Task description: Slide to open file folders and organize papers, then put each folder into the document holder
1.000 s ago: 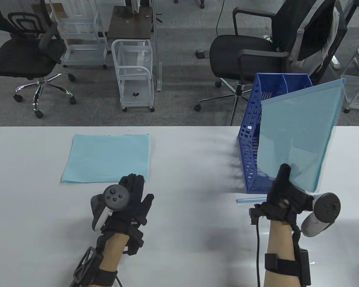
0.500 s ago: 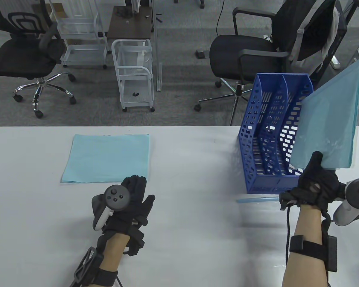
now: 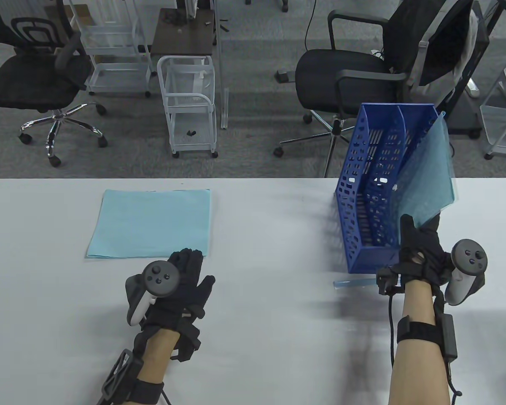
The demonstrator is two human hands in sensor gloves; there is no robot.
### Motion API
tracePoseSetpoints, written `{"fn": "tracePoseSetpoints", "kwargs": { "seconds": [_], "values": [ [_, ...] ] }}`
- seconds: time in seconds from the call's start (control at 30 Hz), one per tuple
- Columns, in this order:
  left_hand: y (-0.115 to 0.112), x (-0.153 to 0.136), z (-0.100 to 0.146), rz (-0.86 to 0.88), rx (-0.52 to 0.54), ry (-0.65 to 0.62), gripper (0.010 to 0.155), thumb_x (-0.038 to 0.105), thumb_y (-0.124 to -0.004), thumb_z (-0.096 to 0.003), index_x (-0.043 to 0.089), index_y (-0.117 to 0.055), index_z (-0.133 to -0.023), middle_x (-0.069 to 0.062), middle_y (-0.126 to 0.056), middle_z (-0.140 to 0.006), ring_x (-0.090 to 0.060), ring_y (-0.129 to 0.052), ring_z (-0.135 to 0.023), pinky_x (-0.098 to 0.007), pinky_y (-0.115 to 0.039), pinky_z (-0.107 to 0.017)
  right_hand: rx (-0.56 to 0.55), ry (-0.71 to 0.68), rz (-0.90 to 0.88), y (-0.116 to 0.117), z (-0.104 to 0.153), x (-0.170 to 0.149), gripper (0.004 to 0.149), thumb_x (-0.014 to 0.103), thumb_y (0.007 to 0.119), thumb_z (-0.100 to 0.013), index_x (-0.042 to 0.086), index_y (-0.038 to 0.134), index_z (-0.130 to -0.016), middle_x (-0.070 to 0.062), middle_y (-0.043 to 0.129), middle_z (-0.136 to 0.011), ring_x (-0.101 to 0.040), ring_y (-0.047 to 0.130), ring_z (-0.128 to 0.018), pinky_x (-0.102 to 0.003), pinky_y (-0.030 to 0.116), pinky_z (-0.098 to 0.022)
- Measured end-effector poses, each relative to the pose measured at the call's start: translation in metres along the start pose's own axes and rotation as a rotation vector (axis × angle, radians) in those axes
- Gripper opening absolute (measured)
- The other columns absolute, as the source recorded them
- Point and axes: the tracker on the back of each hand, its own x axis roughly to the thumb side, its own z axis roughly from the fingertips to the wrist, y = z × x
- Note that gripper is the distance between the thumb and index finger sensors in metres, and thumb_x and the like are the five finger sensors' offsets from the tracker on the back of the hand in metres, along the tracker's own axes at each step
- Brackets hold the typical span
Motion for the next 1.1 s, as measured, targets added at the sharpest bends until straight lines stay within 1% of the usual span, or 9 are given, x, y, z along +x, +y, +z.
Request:
{"fn": "tracePoseSetpoints", "kwargs": {
  "seconds": [0.1, 0.17, 0.27, 0.3, 0.4, 0.47, 0.57, 0.83, 1.1],
  "values": [
    [0.002, 0.002, 0.009, -0.049, 0.009, -0.004, 0.076, 0.058, -0.074, -0.0481, 0.037, -0.045, -0.115, 0.008, -0.039, -0.126, -0.021, -0.031, -0.121, -0.053, -0.03, -0.085, -0.018, -0.089, 0.032, -0.002, 0.015, 0.013, 0.077, 0.053, 0.079, -0.047, 0.035, 0.032, -0.105, 0.002, 0.035, -0.118, -0.028, 0.044, -0.11, -0.047, 0.043, -0.079],
    [0.002, 0.001, 0.019, -0.089, 0.013, -0.012, 0.076, 0.058, -0.074, -0.048, 0.037, -0.045, -0.115, 0.009, -0.038, -0.126, -0.021, -0.031, -0.121, -0.053, -0.03, -0.085, -0.122, -0.208, 0.143, -0.005, 0.033, 0.029, 0.077, 0.053, 0.08, -0.046, 0.034, 0.033, -0.104, 0.002, 0.033, -0.117, -0.029, 0.042, -0.11, -0.047, 0.042, -0.078],
    [-0.002, -0.003, 0.034, -0.173, -0.012, -0.037, 0.076, 0.058, -0.074, -0.0477, 0.037, -0.045, -0.115, 0.009, -0.038, -0.126, -0.021, -0.031, -0.121, -0.053, -0.029, -0.085, -0.328, -0.425, 0.36, -0.002, 0.068, 0.055, 0.069, 0.052, 0.08, -0.044, 0.033, 0.045, -0.1, 0.005, 0.049, -0.112, -0.028, 0.057, -0.103, -0.049, 0.058, -0.075],
    [-0.004, -0.005, 0.039, -0.203, -0.022, -0.041, 0.076, 0.058, -0.074, -0.0475, 0.037, -0.046, -0.114, 0.009, -0.039, -0.126, -0.021, -0.031, -0.121, -0.053, -0.03, -0.085, -0.321, -0.484, 0.411, 0.002, 0.075, 0.06, 0.065, 0.05, 0.081, -0.044, 0.033, 0.049, -0.098, 0.004, 0.055, -0.109, -0.029, 0.063, -0.099, -0.049, 0.063, -0.072],
    [-0.009, -0.018, 0.057, -0.257, -0.04, -0.06, 0.075, 0.058, -0.073, -0.0476, 0.037, -0.046, -0.114, 0.009, -0.039, -0.126, -0.02, -0.031, -0.121, -0.053, -0.03, -0.085, -0.091, -0.615, 0.646, 0.034, 0.095, 0.065, 0.054, 0.043, 0.085, -0.042, 0.033, 0.067, -0.092, 0.004, 0.078, -0.097, -0.028, 0.085, -0.083, -0.047, 0.077, -0.063],
    [-0.012, -0.027, 0.065, -0.238, -0.02, -0.069, 0.075, 0.058, -0.073, -0.0475, 0.037, -0.048, -0.114, 0.009, -0.04, -0.126, -0.021, -0.032, -0.121, -0.053, -0.031, -0.085, 0.043, -0.641, 0.9, 0.058, 0.104, 0.049, 0.045, 0.041, 0.086, -0.04, 0.033, 0.079, -0.084, 0.005, 0.091, -0.085, -0.025, 0.096, -0.071, -0.043, 0.086, -0.055],
    [-0.011, -0.037, 0.072, -0.222, -0.061, -0.048, 0.074, 0.058, -0.073, -0.0475, 0.037, -0.049, -0.114, 0.009, -0.04, -0.126, -0.021, -0.032, -0.121, -0.053, -0.031, -0.085, 0.123, -0.716, 1.135, 0.085, 0.111, 0.024, 0.041, 0.04, 0.09, -0.037, 0.034, 0.088, -0.077, 0.006, 0.099, -0.074, -0.021, 0.103, -0.06, -0.039, 0.092, -0.047],
    [-0.007, -0.049, 0.075, -0.186, -0.074, -0.028, 0.073, 0.058, -0.073, -0.0476, 0.036, -0.051, -0.114, 0.008, -0.04, -0.126, -0.022, -0.033, -0.12, -0.052, -0.032, -0.085, 0.216, -0.47, 1.477, 0.126, 0.094, -0.027, 0.053, 0.039, 0.092, -0.035, 0.034, 0.082, -0.087, 0.006, 0.092, -0.09, -0.023, 0.099, -0.077, -0.043, 0.088, -0.058],
    [-0.008, -0.052, 0.073, -0.161, -0.109, -0.037, 0.073, 0.058, -0.073, -0.0477, 0.036, -0.052, -0.114, 0.009, -0.039, -0.126, -0.022, -0.033, -0.12, -0.052, -0.034, -0.085, 0.221, -0.359, 1.729, 0.15, 0.086, -0.034, 0.051, 0.037, 0.09, -0.039, 0.041, 0.077, -0.088, 0.014, 0.085, -0.094, -0.019, 0.091, -0.088, -0.044, 0.08, -0.067]
  ]
}}
